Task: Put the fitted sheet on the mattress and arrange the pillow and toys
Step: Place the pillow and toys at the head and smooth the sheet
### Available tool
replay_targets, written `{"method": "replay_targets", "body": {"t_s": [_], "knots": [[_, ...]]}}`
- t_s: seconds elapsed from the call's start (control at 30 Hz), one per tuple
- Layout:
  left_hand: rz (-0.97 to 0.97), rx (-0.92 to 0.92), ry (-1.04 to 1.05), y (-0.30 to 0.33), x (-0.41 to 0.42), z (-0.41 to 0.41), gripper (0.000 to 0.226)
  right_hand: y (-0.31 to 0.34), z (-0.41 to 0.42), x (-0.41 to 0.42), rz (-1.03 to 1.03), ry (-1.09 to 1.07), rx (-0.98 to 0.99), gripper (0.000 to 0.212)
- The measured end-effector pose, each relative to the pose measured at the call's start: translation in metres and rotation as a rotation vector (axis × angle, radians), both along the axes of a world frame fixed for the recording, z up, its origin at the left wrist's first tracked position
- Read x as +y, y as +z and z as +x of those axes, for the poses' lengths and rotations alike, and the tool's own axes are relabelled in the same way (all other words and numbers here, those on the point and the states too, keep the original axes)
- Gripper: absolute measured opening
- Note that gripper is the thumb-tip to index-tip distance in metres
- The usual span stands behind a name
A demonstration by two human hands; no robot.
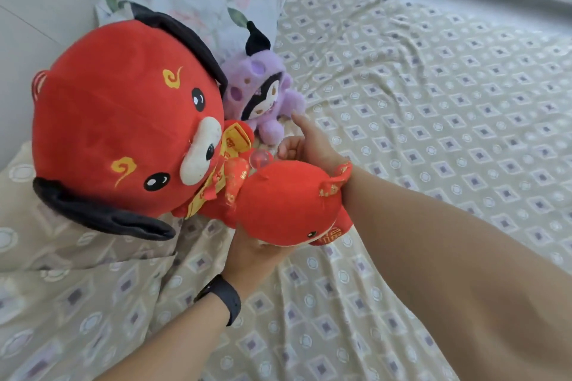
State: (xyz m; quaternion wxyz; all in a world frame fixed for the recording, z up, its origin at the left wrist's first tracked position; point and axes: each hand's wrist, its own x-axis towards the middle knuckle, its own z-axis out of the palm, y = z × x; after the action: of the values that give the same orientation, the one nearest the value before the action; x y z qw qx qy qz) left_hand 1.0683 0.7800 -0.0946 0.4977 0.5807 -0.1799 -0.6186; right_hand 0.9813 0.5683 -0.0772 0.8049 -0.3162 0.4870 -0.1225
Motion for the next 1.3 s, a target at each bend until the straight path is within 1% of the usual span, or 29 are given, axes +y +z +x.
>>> {"method": "replay_targets", "body": {"t_s": [0.03,0.07,0.1,0.13,0.17,0.2,0.23,0.27,0.3,0.33,0.37,0.4,0.43,0.47,0.53,0.57,0.63,0.67,0.77,0.83,0.9,0.97,1.03,1.1,1.13,1.17,1.2,1.23,1.3], "knots": [[0.009,-0.013,-0.006,0.001,-0.005,-0.003,0.053,0.0,0.006,-0.001,-0.013,-0.024,0.01,0.073],[-0.088,-0.244,-0.126,-0.006,0.001,0.0,0.072,-0.001,0.013,-0.003,-0.024,-0.054,0.017,0.072],[-0.073,-0.463,-0.192,-0.01,0.006,0.001,0.085,0.0,0.02,-0.005,-0.044,-0.079,0.039,0.071],[-0.101,-0.546,-0.129,-0.013,0.011,0.003,0.07,-0.002,0.026,-0.009,-0.074,-0.114,0.043,0.07],[-0.104,-0.534,-0.017,-0.008,0.008,0.001,0.044,-0.002,0.033,-0.011,-0.105,-0.13,0.054,0.069],[-0.153,-0.484,0.058,-0.009,0.008,-0.002,0.032,-0.004,0.038,-0.012,-0.116,-0.141,0.088,0.066],[-0.13,-0.445,0.147,-0.008,0.005,-0.003,0.035,-0.007,0.043,-0.013,-0.123,-0.123,0.139,0.062],[-0.113,-0.46,0.201,-0.011,0.003,-0.003,0.035,-0.013,0.044,-0.016,-0.184,-0.067,0.197,0.053],[-0.087,-0.478,0.253,-0.016,0.001,-0.003,0.032,-0.014,0.042,-0.018,-0.255,0.003,0.303,0.037],[-0.065,-0.507,0.29,-0.024,0.001,-0.002,0.025,-0.018,0.037,-0.023,-0.364,0.001,0.377,0.018],[-0.004,-0.517,0.344,-0.029,-0.002,-0.004,0.019,-0.022,0.029,-0.027,-0.464,0.043,0.46,0.021],[0.03,-0.514,0.405,-0.037,-0.004,-0.007,0.016,-0.027,0.018,-0.029,-0.395,0.055,0.429,0.028],[0.05,-0.498,0.459,-0.037,-0.01,-0.012,0.019,-0.026,0.009,-0.025,-0.291,0.032,0.327,0.024],[0.053,-0.485,0.471,-0.039,-0.014,-0.016,0.024,-0.027,-0.002,-0.02,-0.225,0.04,0.272,0.015],[0.044,-0.398,0.41,-0.037,-0.024,-0.023,0.028,-0.036,-0.018,-0.006,-0.034,-0.014,0.193,0.03],[0.05,-0.422,0.37,-0.039,-0.028,-0.023,0.027,-0.038,-0.021,0.001,-0.002,-0.031,0.153,0.034],[0.101,-0.53,0.328,-0.044,-0.029,-0.02,0.019,-0.039,-0.021,0.015,-0.061,-0.062,0.116,0.035],[0.109,-0.534,0.336,-0.046,-0.028,-0.019,0.018,-0.039,-0.019,0.02,-0.09,-0.082,0.102,0.035],[0.171,-0.64,0.293,-0.051,-0.025,-0.017,0.027,-0.045,-0.006,0.029,-0.081,-0.078,0.084,0.039],[0.201,-0.609,0.266,-0.046,-0.025,-0.019,0.027,-0.048,0.004,0.028,-0.098,0.004,0.188,0.042],[0.188,-0.554,0.267,-0.045,-0.024,-0.021,0.028,-0.048,0.008,0.024,-0.18,0.069,0.28,0.038],[0.189,-0.562,0.242,-0.05,-0.018,-0.019,0.028,-0.048,0.005,0.023,-0.283,0.047,0.294,0.031],[0.225,-0.558,0.209,-0.057,-0.008,-0.018,0.021,-0.051,-0.007,0.029,-0.422,0.009,0.335,0.024],[0.293,-0.464,0.237,-0.057,0.003,-0.023,0.02,-0.069,-0.024,0.048,-0.612,0.005,0.57,0.02],[0.306,-0.447,0.279,-0.056,0.009,-0.024,0.026,-0.08,-0.034,0.063,-0.665,-0.002,0.712,0.02],[0.305,-0.471,0.303,-0.054,0.017,-0.027,0.032,-0.088,-0.045,0.086,-0.678,0.027,0.841,0.023],[0.305,-0.516,0.284,-0.054,0.023,-0.027,0.036,-0.097,-0.054,0.111,-0.686,0.111,0.943,0.031],[0.302,-0.529,0.262,-0.054,0.035,-0.029,0.038,-0.103,-0.063,0.144,-0.716,0.251,0.997,0.037],[0.312,-0.492,0.232,-0.054,0.057,-0.028,0.042,-0.108,-0.078,0.204,-0.796,0.458,0.97,0.041]]}}
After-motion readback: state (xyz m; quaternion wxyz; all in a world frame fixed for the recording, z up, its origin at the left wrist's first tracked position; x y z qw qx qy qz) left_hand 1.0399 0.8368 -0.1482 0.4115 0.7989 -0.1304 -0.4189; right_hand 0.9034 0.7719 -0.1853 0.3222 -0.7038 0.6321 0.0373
